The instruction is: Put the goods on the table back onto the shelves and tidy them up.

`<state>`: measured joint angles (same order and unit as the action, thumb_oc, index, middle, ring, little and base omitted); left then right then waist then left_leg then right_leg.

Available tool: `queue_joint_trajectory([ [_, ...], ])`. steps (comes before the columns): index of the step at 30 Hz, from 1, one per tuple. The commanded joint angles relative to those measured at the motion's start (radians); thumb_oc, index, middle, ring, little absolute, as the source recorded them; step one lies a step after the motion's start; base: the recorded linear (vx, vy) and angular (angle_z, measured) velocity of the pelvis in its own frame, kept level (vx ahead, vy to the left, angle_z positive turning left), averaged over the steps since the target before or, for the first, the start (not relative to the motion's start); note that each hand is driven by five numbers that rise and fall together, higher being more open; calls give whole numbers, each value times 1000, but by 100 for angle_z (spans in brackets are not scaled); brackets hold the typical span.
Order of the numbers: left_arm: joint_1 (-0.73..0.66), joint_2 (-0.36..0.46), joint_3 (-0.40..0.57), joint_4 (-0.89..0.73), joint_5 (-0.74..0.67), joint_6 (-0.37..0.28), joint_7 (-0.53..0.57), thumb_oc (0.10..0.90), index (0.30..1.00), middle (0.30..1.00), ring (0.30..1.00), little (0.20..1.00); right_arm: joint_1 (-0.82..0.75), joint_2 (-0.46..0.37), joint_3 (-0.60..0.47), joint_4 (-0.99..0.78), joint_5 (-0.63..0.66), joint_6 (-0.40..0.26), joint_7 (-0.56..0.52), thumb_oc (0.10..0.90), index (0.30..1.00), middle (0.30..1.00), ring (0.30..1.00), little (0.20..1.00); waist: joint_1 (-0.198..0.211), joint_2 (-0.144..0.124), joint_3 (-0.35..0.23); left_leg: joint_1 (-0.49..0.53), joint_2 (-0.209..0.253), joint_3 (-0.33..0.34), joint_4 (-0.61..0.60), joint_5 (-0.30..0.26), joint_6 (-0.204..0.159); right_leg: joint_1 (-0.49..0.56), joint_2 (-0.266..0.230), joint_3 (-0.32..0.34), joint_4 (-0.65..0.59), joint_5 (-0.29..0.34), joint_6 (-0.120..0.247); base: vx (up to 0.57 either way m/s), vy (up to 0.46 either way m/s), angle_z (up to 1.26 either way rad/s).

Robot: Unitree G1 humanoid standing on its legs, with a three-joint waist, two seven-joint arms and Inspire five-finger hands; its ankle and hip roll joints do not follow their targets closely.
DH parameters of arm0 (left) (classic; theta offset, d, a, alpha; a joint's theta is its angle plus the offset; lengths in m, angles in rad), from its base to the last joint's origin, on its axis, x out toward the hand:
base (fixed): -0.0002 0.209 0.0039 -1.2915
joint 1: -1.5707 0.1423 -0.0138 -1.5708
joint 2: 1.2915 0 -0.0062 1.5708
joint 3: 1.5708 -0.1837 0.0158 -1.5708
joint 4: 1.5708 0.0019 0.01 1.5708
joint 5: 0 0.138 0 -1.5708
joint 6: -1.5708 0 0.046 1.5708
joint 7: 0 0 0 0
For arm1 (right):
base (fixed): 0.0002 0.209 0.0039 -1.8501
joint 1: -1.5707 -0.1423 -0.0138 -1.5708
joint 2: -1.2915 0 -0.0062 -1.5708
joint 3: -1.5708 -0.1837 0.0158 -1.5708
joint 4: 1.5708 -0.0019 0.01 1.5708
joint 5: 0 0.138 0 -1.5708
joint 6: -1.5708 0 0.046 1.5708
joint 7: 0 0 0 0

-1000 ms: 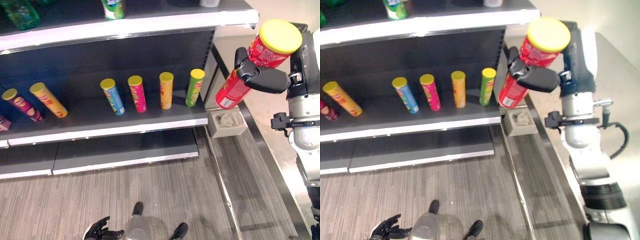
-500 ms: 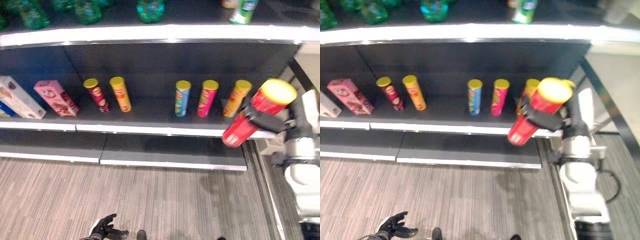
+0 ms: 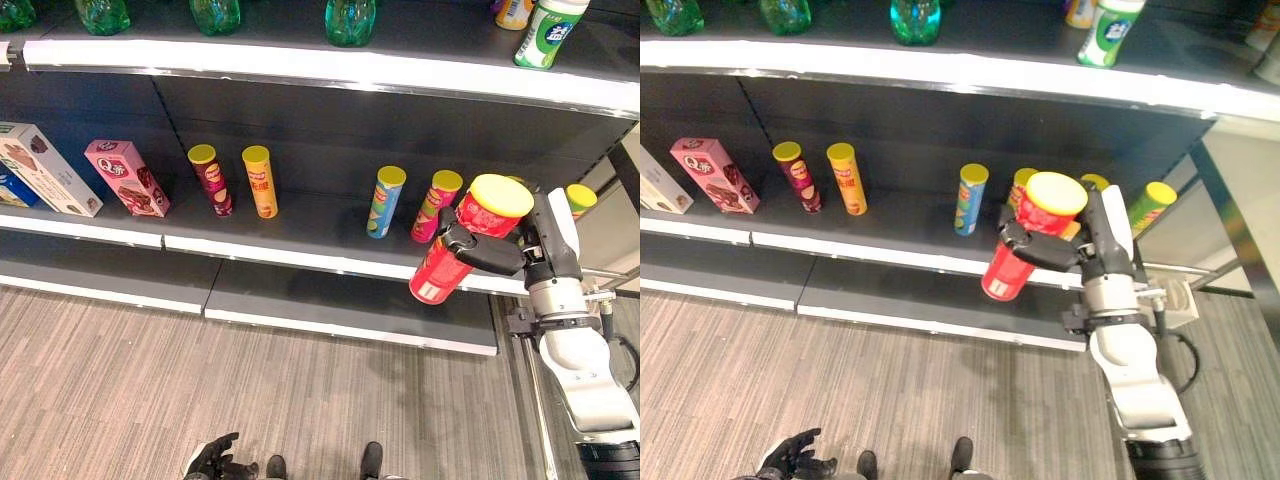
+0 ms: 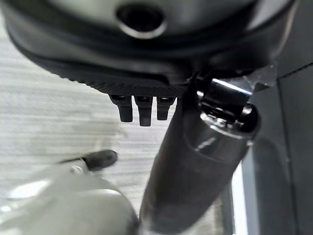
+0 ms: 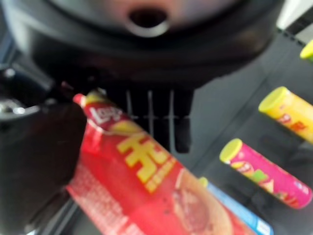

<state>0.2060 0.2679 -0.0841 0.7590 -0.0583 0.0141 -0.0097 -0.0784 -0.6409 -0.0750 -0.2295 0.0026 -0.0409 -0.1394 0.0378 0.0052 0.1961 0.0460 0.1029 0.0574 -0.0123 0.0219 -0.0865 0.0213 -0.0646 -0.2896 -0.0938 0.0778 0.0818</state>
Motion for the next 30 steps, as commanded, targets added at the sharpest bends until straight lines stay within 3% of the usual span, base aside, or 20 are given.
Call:
queue_joint_trajectory([
  [1, -3, 75, 3, -34, -21, -29, 28, 800, 900, 900, 900, 900, -107, -34, -41, -81, -48, -96, -61, 400, 300, 300, 300, 300, 21, -39, -1, -96, -87, -1, 193, -110, 16, 15, -6, 31, 7, -69, 16, 18, 29, 64],
  [2, 0, 65, -1, -43, -35, -29, 32, 800, 900, 900, 900, 900, -110, -33, -29, -60, -88, -81, -79, 400, 300, 300, 300, 300, 22, -32, 6, -134, -63, -5, 208, -101, 10, 32, -14, 18, 7, -83, 14, 141, 126, 69],
  [4, 4, 73, -25, -42, -25, -28, 54, 800, 900, 900, 900, 900, -137, -12, 19, -20, -134, -63, -123, 400, 300, 300, 300, 300, 44, -21, 0, -192, 24, -42, 38, 23, -3, 44, -30, 16, 7, -116, 28, 228, 191, 53],
  [7, 8, 75, -26, -42, -24, -27, 62, 800, 900, 900, 900, 900, -141, -9, 28, -8, -136, -63, -130, 400, 300, 300, 300, 300, 51, -16, -3, -198, 38, -58, -27, 52, -11, 52, -30, 21, 7, -133, 27, 126, 86, 24],
  [10, 22, 67, -30, -27, -14, -24, 60, 800, 900, 900, 900, 900, -145, -8, 27, -10, -153, -56, -136, 400, 300, 300, 300, 300, 62, 43, -31, -186, 49, -85, -75, 99, -51, 100, -39, 33, 7, -156, 41, 280, 260, -24],
  [19, 38, 87, -18, 2, -8, -25, 76, 800, 900, 900, 900, 900, -246, 46, 94, -10, -201, -37, -142, 400, 300, 300, 300, 300, 103, 41, -21, -120, -6, -19, -61, 54, 7, 77, -138, 82, 52, -123, 81, 91, 153, -30],
  [30, 31, 76, -58, 0, -25, -30, 108, 800, 900, 900, 900, 900, -361, 107, 151, 43, -299, -17, -243, 400, 300, 300, 300, 300, 138, 37, 36, -163, -7, -36, -50, 57, 16, 36, -141, 57, 74, -122, 90, -27, 0, -7],
])
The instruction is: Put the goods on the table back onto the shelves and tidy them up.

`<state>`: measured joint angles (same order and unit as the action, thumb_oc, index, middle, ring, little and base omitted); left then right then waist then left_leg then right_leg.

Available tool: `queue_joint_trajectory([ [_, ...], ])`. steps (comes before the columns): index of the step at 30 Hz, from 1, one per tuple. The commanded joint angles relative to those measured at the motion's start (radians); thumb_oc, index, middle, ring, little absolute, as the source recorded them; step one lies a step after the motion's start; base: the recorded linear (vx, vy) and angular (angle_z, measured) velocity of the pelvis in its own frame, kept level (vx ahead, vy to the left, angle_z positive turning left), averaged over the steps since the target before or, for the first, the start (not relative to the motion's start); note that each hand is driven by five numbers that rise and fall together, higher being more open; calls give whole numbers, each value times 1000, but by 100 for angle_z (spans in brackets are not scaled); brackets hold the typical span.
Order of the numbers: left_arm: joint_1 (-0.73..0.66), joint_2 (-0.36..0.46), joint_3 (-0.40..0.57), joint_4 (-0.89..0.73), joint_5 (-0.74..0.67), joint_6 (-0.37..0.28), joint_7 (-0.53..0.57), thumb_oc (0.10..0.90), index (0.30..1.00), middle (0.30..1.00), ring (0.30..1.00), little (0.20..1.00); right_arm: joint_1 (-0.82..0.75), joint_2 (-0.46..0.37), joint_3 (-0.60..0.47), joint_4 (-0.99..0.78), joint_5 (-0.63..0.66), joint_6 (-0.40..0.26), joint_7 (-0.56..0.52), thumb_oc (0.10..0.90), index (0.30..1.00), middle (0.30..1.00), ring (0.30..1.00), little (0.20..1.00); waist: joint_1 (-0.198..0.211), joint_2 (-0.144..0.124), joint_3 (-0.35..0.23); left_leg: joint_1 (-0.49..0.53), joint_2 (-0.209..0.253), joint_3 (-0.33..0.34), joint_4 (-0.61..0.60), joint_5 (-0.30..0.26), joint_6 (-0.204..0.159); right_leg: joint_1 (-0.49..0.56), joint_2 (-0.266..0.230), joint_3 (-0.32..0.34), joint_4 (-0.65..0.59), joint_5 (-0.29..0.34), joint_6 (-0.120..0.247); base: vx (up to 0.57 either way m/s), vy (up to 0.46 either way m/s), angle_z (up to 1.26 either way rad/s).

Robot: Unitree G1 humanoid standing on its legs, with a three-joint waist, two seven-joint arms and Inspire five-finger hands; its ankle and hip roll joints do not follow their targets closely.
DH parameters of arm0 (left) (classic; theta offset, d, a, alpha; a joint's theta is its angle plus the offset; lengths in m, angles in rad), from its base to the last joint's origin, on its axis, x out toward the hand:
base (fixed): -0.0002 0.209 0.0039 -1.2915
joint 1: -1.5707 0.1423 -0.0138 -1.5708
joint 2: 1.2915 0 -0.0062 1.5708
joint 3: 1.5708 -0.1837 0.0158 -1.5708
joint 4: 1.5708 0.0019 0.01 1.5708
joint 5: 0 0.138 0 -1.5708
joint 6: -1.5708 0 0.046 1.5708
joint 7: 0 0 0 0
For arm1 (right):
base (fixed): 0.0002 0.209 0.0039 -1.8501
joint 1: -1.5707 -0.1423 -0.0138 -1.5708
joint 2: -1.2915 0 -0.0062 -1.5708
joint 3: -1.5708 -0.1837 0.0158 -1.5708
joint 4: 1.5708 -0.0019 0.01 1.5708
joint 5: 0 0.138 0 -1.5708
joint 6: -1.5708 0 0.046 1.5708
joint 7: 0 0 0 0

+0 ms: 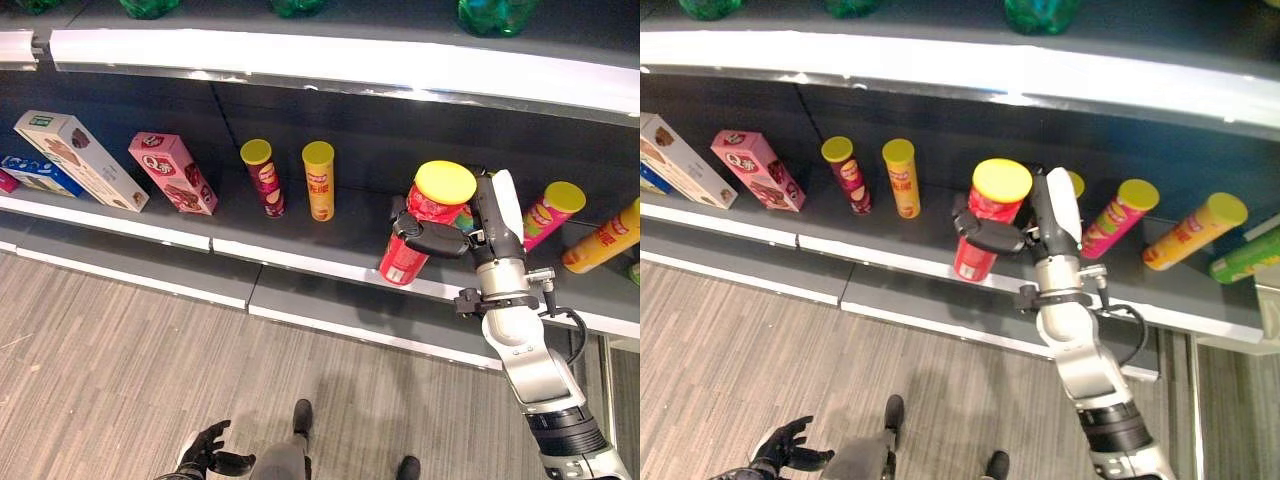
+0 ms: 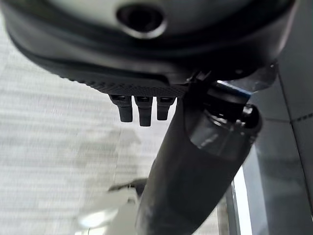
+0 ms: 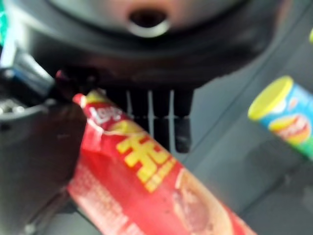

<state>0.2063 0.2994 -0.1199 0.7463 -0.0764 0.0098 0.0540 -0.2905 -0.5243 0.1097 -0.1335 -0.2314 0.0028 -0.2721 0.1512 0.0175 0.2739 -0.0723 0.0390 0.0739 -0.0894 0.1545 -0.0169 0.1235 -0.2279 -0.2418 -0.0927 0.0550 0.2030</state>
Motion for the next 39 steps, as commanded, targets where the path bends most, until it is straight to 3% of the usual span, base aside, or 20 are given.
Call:
queue_joint_trajectory([
  [1, 28, 45, -30, 13, -9, -28, 49, 800, 900, 900, 900, 900, -171, -3, -23, -41, -74, -60, -125, 400, 300, 300, 300, 300, 30, 27, -32, -52, 57, -58, 29, -73, -55, -74, 22, 7, 78, -100, -32, -74, -31, -1],
  [9, 19, 62, -55, 4, -16, -36, 67, 800, 900, 900, 900, 900, -316, 16, 36, 56, -128, -38, -205, 400, 300, 300, 300, 300, 71, 46, -1, -90, 55, -92, 29, -55, -62, -95, 22, -24, 98, -111, -34, -40, -30, 8],
  [16, -9, 95, -85, -23, -32, -50, 75, 800, 900, 900, 900, 900, -445, -41, 21, 158, -160, -4, -291, 400, 300, 300, 300, 300, 113, 93, 24, -133, 35, -144, 32, -42, -62, -124, 4, -64, 142, -129, -32, -31, -10, 26],
  [26, -56, 117, -150, -86, -39, -75, 72, 800, 900, 900, 900, 900, -496, -134, -42, 200, -199, 18, -381, 400, 300, 300, 300, 300, 133, 164, 61, -199, 4, -189, 37, -27, -63, -173, -27, -113, 185, -144, -23, -30, 21, 16],
  [39, -83, 141, -192, -146, -63, -104, 77, 800, 900, 900, 900, 900, -616, -229, -37, 326, -191, 39, -464, 400, 300, 300, 300, 300, 152, 222, 102, -275, -31, -193, 76, -36, -54, -242, -70, -120, 226, -144, -14, -5, 25, 5],
])
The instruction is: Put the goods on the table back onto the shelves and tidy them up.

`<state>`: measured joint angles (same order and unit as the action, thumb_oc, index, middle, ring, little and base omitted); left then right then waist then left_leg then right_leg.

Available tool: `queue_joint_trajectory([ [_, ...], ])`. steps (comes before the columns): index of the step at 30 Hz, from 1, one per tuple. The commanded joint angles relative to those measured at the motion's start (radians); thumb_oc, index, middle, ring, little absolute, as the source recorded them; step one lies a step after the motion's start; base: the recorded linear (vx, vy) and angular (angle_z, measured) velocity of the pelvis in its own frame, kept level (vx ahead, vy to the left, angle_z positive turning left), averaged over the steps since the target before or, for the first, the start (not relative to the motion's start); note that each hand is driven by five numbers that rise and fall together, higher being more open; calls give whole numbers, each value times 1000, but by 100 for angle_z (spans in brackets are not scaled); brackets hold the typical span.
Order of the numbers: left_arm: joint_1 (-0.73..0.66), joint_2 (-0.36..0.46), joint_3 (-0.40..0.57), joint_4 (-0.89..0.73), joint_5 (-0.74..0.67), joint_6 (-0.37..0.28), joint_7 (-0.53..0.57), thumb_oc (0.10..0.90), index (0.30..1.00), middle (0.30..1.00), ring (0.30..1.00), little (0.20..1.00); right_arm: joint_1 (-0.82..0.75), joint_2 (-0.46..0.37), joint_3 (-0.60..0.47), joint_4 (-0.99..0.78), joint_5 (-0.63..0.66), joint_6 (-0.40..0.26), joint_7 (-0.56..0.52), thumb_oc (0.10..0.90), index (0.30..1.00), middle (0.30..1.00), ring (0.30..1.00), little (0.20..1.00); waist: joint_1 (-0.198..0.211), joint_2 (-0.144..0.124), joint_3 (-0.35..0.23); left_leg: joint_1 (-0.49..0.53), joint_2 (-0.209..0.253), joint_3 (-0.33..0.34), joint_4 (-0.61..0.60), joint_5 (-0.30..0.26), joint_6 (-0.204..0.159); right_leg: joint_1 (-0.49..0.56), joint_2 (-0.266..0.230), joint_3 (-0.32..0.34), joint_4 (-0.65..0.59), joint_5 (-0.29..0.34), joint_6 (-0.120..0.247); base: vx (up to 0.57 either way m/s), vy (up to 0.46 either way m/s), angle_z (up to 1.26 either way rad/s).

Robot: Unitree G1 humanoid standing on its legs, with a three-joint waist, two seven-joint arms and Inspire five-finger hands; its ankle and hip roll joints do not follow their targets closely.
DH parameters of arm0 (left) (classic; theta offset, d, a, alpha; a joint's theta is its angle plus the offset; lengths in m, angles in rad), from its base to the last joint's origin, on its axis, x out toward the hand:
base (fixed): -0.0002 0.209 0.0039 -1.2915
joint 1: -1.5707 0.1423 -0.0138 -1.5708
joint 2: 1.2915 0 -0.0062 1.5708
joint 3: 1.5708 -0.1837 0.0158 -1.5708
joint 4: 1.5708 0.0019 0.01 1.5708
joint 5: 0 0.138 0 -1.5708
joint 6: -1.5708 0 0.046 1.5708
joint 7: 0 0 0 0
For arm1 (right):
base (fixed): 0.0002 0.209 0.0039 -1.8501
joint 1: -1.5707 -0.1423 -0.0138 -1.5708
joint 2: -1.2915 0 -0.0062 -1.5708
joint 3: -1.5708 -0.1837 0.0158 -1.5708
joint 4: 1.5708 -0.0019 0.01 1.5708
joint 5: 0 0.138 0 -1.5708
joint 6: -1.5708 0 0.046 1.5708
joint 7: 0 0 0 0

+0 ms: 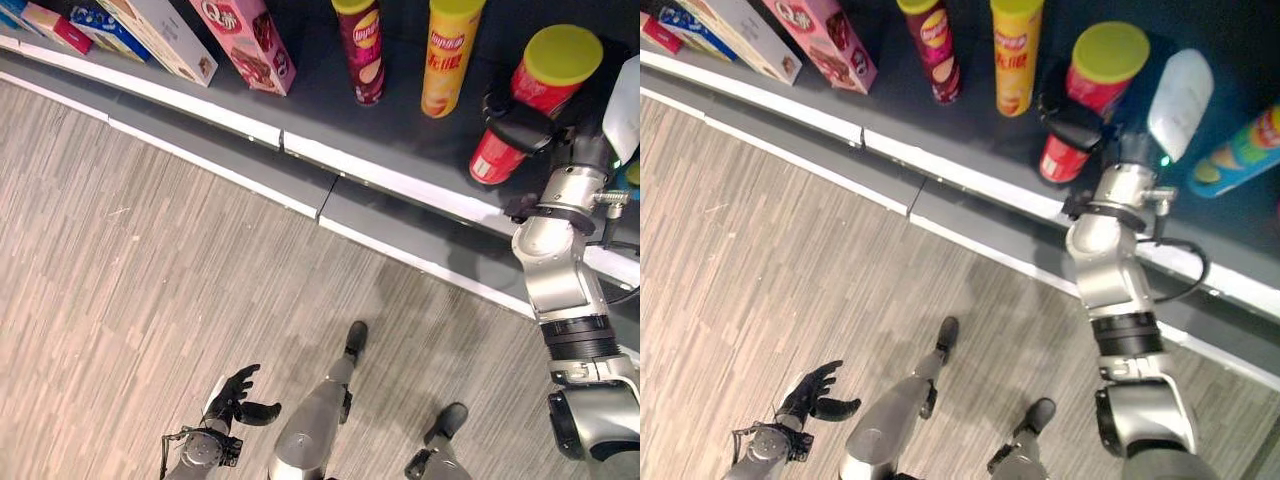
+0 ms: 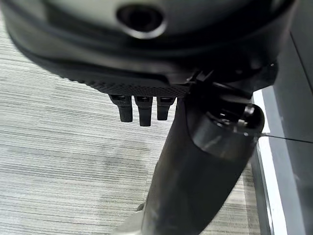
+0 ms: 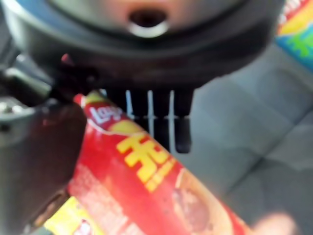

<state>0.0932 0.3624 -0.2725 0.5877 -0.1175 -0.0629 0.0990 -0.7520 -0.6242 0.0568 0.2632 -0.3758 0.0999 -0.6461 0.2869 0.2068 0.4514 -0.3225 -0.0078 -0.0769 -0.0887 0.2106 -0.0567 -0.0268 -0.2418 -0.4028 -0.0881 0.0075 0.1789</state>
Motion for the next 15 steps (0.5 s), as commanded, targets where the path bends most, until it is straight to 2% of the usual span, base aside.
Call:
queue_joint_trajectory([
  [1, 28, 78, -40, 9, -28, -33, 34, 800, 900, 900, 900, 900, -161, -137, 18, -65, -47, -57, -94, 400, 300, 300, 300, 300, 19, 35, -72, -34, 16, -41, 80, -93, -14, -96, -58, 42, 220, -95, 10, 1, 21, -3],
  [15, 6, 85, -68, -48, -39, -52, 36, 800, 900, 900, 900, 900, -244, -253, 26, -16, -48, -32, -146, 400, 300, 300, 300, 300, 23, 45, -57, -110, -8, -43, 98, -100, -15, -135, -74, 36, 193, -83, 20, 1, 0, 0],
])
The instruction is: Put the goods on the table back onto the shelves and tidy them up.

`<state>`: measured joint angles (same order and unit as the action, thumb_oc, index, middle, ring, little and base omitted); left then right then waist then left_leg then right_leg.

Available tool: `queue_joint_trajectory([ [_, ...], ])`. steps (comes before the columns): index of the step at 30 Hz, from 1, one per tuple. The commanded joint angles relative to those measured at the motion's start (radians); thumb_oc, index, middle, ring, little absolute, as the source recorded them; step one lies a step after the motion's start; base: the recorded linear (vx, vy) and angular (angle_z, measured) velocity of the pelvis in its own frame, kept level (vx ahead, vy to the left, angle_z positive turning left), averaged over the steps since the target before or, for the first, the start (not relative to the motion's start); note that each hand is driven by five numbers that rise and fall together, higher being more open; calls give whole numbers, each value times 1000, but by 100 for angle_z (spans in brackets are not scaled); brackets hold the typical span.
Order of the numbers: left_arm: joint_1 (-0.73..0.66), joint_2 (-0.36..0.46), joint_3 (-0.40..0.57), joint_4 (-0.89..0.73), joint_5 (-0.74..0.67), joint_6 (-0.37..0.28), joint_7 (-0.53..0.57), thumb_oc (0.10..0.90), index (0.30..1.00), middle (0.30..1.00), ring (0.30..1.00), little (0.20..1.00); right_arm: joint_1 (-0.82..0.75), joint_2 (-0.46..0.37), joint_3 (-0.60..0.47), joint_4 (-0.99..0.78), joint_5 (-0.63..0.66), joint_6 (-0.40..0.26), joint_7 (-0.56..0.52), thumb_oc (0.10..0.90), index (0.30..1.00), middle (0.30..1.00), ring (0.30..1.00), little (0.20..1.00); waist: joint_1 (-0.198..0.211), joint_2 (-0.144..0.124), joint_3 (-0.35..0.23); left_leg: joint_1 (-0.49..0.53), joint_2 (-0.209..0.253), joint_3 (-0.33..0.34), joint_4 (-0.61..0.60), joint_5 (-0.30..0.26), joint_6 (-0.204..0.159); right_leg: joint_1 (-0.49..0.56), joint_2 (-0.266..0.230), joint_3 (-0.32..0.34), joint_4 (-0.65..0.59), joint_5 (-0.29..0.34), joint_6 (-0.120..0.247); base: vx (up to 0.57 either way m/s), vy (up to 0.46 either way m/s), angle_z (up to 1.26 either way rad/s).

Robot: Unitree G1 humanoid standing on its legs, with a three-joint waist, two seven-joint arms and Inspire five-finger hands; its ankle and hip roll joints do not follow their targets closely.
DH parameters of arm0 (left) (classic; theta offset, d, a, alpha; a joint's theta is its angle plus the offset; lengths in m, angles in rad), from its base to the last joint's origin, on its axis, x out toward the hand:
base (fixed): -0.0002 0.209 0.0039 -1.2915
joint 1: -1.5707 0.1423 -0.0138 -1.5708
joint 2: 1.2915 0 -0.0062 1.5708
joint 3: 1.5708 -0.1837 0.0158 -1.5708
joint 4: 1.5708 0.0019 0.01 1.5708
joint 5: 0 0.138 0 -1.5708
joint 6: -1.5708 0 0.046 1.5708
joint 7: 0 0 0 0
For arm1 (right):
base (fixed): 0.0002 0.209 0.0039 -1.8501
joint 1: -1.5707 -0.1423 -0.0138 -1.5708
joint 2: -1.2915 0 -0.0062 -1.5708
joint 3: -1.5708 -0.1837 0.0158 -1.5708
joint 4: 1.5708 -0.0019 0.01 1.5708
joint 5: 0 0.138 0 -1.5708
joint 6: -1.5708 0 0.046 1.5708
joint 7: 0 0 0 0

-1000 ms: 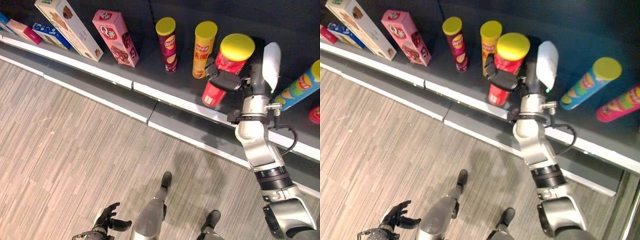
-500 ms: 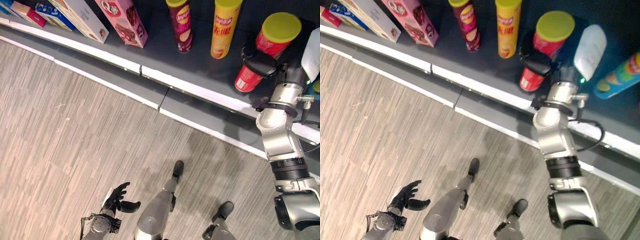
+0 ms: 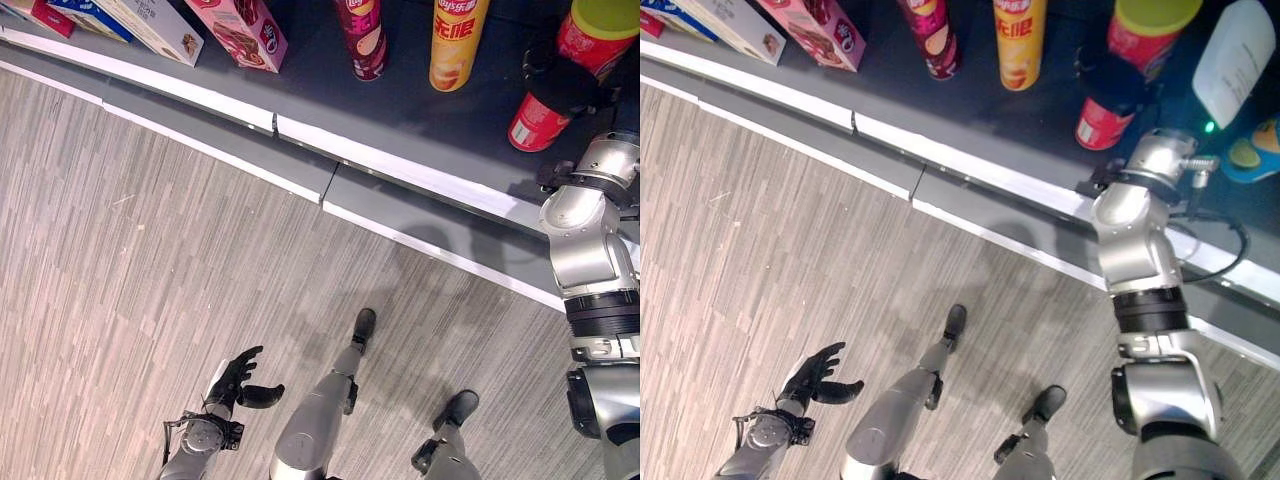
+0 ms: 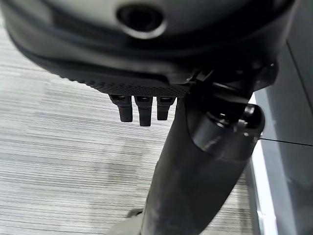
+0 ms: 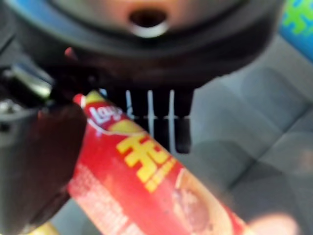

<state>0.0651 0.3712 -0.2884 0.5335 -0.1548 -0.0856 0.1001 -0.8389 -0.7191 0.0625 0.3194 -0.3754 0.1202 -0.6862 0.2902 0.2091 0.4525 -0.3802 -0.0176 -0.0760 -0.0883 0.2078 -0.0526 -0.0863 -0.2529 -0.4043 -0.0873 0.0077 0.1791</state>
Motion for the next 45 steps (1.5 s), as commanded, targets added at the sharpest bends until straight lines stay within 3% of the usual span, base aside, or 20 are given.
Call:
queue_joint_trajectory([
  [1, 34, 77, -52, 2, -2, -31, 37, 800, 900, 900, 900, 900, -158, -161, 20, -73, -49, -50, -110, 400, 300, 300, 300, 300, 21, 43, -58, -55, 1, -45, 97, -97, -19, -77, -63, 36, 190, -83, 21, 0, 0, 0],
  [11, 29, 75, -50, -10, -12, -32, 47, 800, 900, 900, 900, 900, -155, -169, 25, -67, -58, -34, -124, 400, 300, 300, 300, 300, 13, 30, -44, -73, 0, -54, 106, -102, -18, -92, -60, 41, 196, -84, 19, 0, 0, 0],
  [21, 29, 76, -51, -9, 3, -32, 66, 800, 900, 900, 900, 900, -97, -114, 19, -73, -58, -38, -137, 400, 300, 300, 300, 300, -6, 24, -27, -72, 5, -52, 116, -106, -17, -104, -56, 56, 213, -92, 13, 0, 0, 0],
  [22, 28, 76, -51, -5, 7, -32, 66, 800, 900, 900, 900, 900, -94, -107, 23, -76, -61, -40, -134, 417, 326, 326, 326, 326, -7, 23, -26, -72, 6, -51, 117, -107, -17, -106, -55, 58, 215, -92, 12, 0, 0, 0],
  [25, 25, 77, -54, 3, 13, -31, 69, 800, 900, 900, 900, 900, -90, -95, 31, -77, -64, -41, -132, 800, 900, 900, 900, 900, -10, 20, -23, -72, 10, -49, 121, -108, -18, -111, -55, 60, 221, -92, 11, 0, 0, 0],
  [41, 12, 77, -56, 11, 19, -26, 76, 800, 900, 900, 900, 900, -46, -57, 6, -112, -51, -52, -146, 800, 900, 900, 900, 900, -19, 6, -27, -65, 12, -57, 116, -103, -24, -98, -54, 49, 216, -88, 12, -3, -1, 0],
  [45, 9, 58, -49, 44, 27, -5, 79, 800, 900, 900, 900, 900, 40, 32, -36, -249, -33, -95, -143, 800, 900, 900, 900, 900, -34, -21, -49, -31, 22, -44, 103, -107, -27, -71, -46, 48, 189, -70, 17, 0, 0, 0],
])
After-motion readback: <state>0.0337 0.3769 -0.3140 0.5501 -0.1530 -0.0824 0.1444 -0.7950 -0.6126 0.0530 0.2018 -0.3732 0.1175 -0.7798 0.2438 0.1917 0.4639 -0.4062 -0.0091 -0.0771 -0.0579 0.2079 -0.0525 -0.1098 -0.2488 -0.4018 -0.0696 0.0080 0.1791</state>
